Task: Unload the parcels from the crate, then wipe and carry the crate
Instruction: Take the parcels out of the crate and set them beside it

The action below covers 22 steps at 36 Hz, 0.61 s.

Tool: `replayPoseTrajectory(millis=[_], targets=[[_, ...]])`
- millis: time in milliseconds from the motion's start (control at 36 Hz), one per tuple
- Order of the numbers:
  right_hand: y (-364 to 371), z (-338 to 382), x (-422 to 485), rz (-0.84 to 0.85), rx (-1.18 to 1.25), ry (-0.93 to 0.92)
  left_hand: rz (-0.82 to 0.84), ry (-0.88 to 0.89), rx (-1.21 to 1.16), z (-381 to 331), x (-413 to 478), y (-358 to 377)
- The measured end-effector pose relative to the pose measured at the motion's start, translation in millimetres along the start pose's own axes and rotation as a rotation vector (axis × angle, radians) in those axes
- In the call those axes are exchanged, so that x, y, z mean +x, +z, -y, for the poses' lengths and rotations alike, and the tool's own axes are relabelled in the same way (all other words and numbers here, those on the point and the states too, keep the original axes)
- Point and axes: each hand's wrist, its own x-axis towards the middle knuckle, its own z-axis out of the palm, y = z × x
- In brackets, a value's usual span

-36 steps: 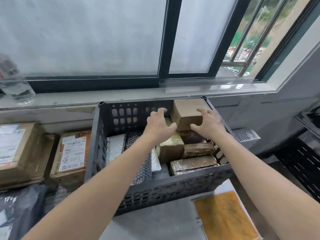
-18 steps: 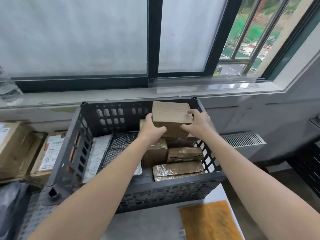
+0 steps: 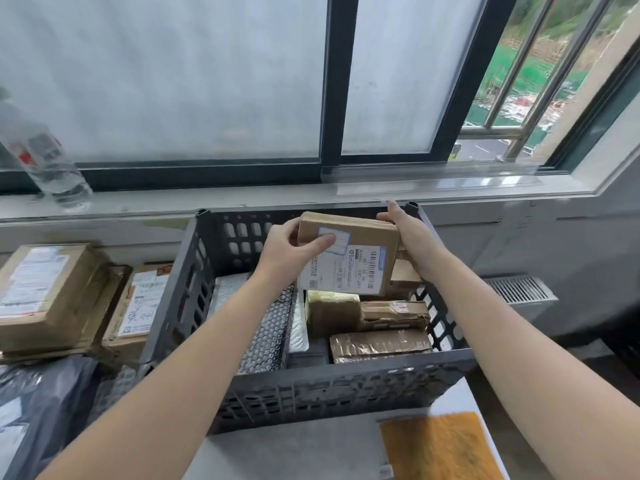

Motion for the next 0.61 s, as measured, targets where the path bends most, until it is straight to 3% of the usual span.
replayPoseTrajectory(millis=[222, 361, 611], targets=[[10, -1, -16, 0.238, -0.214, -0.141, -0.1, -0.096, -0.087, -7, -3, -12], [18, 0, -15, 0.175, -0.195, -0.14, -0.124, -0.207, -0.125, -8, -3, -17], [24, 1, -13, 0.156, -0.184, -0.142, -0.094, -0.21, -0.202, -3, -11, -23]])
